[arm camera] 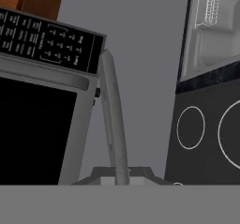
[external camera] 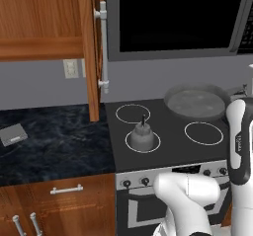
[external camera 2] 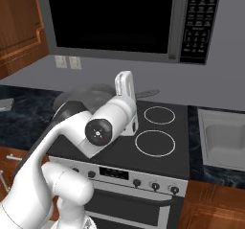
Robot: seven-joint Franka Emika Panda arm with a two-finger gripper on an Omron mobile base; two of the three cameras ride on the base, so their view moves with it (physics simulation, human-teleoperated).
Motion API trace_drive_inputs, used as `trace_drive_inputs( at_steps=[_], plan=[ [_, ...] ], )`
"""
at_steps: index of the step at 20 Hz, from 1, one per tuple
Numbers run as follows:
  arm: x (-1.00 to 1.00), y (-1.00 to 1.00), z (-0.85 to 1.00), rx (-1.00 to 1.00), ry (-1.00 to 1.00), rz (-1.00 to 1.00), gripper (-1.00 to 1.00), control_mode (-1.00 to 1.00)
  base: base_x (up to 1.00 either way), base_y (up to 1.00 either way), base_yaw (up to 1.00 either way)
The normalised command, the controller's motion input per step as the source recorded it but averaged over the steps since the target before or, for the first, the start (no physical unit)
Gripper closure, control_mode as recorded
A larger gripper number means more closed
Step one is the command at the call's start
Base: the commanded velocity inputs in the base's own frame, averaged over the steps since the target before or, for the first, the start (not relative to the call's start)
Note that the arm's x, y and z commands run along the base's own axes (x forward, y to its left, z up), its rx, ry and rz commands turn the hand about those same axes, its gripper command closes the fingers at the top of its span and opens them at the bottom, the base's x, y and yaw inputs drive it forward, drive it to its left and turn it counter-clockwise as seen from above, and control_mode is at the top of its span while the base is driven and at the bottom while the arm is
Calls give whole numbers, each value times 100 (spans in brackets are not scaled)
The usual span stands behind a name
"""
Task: Pick the pan from the cabinet and place it on the stove. Then turn on the stove burner for the pan.
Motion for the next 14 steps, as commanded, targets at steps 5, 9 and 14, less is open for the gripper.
trace_drive_inputs(
  at_steps=[5, 9, 14],
  plan=[
    [4, -16, -8, 6, 0, 0, 100, -100, 11, -4, 0],
    [1, -60, -21, 16, 0, 0, 100, -100, 0, 0, 0],
    [0, -59, -19, 14, 0, 0, 100, -100, 0, 0, 0]
  ],
)
